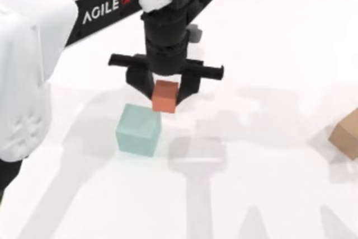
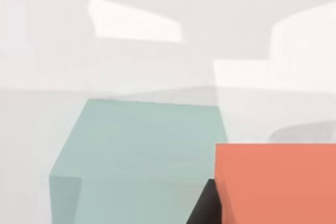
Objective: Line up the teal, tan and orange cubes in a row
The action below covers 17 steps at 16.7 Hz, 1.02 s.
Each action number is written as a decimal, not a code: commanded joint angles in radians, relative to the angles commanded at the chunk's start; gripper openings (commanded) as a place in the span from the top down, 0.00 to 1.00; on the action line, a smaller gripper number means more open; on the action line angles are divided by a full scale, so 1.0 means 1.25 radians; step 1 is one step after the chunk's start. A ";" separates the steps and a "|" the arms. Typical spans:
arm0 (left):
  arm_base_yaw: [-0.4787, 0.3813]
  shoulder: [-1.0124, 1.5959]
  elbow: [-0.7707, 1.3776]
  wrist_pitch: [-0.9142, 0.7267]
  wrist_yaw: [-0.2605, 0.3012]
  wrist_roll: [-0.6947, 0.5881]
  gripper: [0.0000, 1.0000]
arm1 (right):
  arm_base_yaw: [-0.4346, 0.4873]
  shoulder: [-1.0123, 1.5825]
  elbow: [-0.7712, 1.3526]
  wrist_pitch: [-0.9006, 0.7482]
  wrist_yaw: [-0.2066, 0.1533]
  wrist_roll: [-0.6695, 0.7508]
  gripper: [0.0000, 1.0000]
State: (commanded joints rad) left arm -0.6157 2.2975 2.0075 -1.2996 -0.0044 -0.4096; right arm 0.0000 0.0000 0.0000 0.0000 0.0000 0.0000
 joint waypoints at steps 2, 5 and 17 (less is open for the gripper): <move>-0.086 0.030 0.057 -0.030 -0.003 -0.147 1.00 | 0.000 0.000 0.000 0.000 0.000 0.000 0.00; -0.198 0.061 0.129 -0.062 -0.009 -0.323 1.00 | 0.000 0.000 0.000 0.000 0.000 0.000 0.00; -0.290 0.073 0.153 -0.048 -0.017 -0.444 1.00 | 0.000 0.000 0.000 0.000 0.000 0.000 0.00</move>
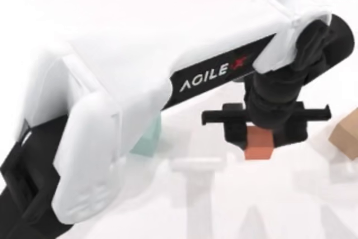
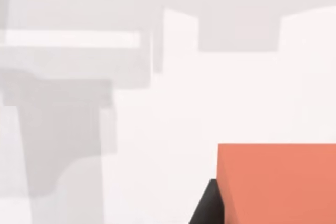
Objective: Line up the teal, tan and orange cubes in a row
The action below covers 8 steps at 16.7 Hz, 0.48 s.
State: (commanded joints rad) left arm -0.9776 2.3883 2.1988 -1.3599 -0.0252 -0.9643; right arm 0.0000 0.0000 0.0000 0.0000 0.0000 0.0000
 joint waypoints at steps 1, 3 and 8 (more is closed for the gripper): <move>0.001 0.002 -0.026 0.028 0.000 -0.001 1.00 | 0.000 0.000 0.000 0.000 0.000 0.000 0.00; 0.002 0.007 -0.090 0.102 0.000 -0.001 1.00 | 0.000 0.000 0.000 0.000 0.000 0.000 0.00; 0.001 0.017 -0.162 0.177 -0.001 -0.001 1.00 | 0.000 0.000 0.000 0.000 0.000 0.000 0.00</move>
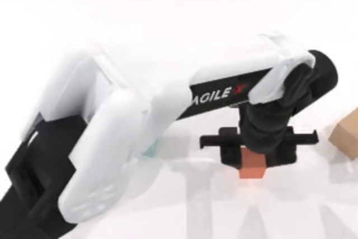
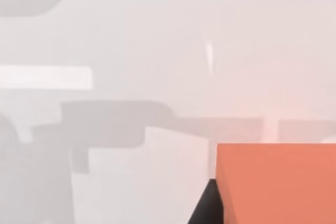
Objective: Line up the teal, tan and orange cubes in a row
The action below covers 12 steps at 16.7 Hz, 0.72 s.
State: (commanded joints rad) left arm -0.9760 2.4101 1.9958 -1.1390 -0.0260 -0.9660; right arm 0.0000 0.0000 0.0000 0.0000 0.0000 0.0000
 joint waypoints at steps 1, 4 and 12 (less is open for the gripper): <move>0.000 0.000 0.000 0.000 0.000 0.000 1.00 | 0.000 0.000 0.000 0.000 0.000 0.000 0.00; 0.000 0.000 0.000 0.000 0.000 0.000 0.85 | 0.000 0.000 0.000 0.000 0.000 0.000 0.00; 0.000 0.000 0.000 0.000 0.000 0.000 0.25 | 0.000 0.000 0.000 0.000 0.000 0.000 0.00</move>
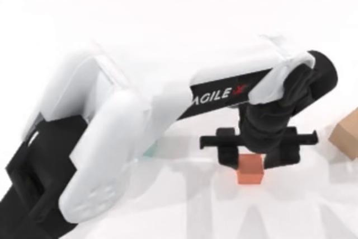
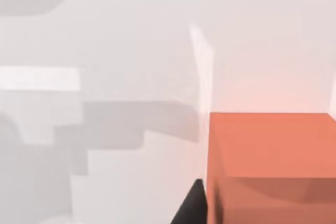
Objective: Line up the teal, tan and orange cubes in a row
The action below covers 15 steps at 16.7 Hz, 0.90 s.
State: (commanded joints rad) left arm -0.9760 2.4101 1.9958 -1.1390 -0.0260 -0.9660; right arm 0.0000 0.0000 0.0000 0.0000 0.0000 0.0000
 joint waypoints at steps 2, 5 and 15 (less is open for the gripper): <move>0.000 0.000 0.000 0.000 0.000 0.000 0.10 | 0.000 0.000 0.000 0.000 0.000 0.000 0.00; 0.000 0.000 0.000 0.000 0.000 0.000 0.00 | 0.000 0.000 0.000 0.000 0.000 0.000 0.00; -0.001 -0.002 0.033 -0.033 0.000 0.000 0.00 | 0.000 0.000 0.000 0.000 0.000 0.000 0.00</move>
State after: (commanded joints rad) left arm -0.9772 2.4075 2.0369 -1.1805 -0.0262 -0.9662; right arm 0.0000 0.0000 0.0000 0.0000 0.0000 0.0000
